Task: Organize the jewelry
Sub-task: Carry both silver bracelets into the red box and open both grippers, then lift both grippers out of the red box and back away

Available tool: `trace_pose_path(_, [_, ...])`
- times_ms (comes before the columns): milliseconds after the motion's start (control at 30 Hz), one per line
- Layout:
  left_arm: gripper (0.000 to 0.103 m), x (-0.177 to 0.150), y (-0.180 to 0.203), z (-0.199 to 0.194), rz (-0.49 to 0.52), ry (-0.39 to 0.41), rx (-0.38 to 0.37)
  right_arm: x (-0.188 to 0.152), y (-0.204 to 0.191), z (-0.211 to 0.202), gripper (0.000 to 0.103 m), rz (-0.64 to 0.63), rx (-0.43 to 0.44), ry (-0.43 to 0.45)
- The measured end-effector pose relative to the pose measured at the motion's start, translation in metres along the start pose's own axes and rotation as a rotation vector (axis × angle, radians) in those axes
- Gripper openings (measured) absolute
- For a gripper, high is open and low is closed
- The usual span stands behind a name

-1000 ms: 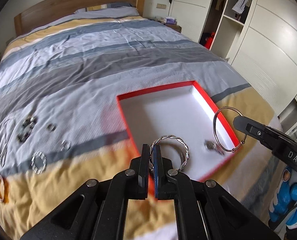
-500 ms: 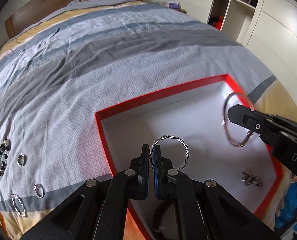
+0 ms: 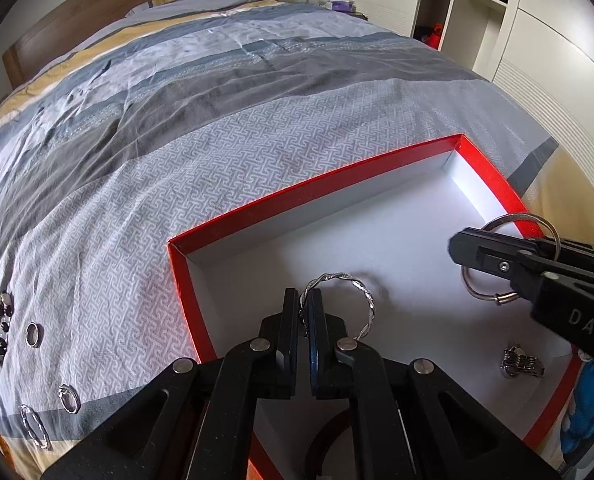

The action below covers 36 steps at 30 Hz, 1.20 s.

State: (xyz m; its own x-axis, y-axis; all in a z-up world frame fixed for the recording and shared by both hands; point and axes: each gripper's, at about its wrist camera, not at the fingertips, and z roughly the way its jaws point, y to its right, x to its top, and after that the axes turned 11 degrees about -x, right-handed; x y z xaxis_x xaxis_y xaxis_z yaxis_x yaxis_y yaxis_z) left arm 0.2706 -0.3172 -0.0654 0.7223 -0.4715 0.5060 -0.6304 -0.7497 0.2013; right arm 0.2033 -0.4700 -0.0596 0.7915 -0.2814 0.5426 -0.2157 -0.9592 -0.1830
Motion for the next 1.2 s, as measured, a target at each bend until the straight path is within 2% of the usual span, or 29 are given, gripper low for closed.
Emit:
trace_pose_path(200, [0.005,-0.001,0.001,-0.001,-0.004,0.001,0.005,-0.01,0.005,-0.008,0.006,0.019,0.021,-0.008])
trace_pose_path(267, [0.007,-0.002,0.003,-0.002,-0.003,-0.003,0.001,-0.014,0.006,-0.012,0.007,0.029,0.026,-0.009])
trace_pose_path(333, [0.014,-0.004,0.005,-0.004,0.002,-0.007,-0.006,-0.018,0.008,-0.017,0.009,0.042,0.03,-0.007])
trace_pose_path(500, [0.031,-0.008,0.016,-0.009,0.015,-0.015,-0.017,-0.026,0.011,-0.031,0.023,0.051,0.039,-0.001])
trace_pose_path(533, [0.033,-0.01,0.017,-0.01,0.013,-0.017,-0.02,-0.029,0.012,-0.033,0.033,0.052,0.031,-0.005])
trace_pose_path(567, [0.033,-0.011,0.018,-0.012,0.012,-0.019,-0.023,-0.031,0.014,-0.034,0.039,0.058,0.031,-0.009])
trace_pose_path(833, [0.034,-0.022,0.027,-0.027,0.021,-0.023,-0.03,-0.058,0.031,-0.05,0.039,0.134,0.091,-0.035])
trace_pose_path(1200, [0.035,-0.036,0.034,-0.055,0.024,-0.003,-0.042,-0.072,0.035,-0.068,0.04,0.162,0.109,-0.083])
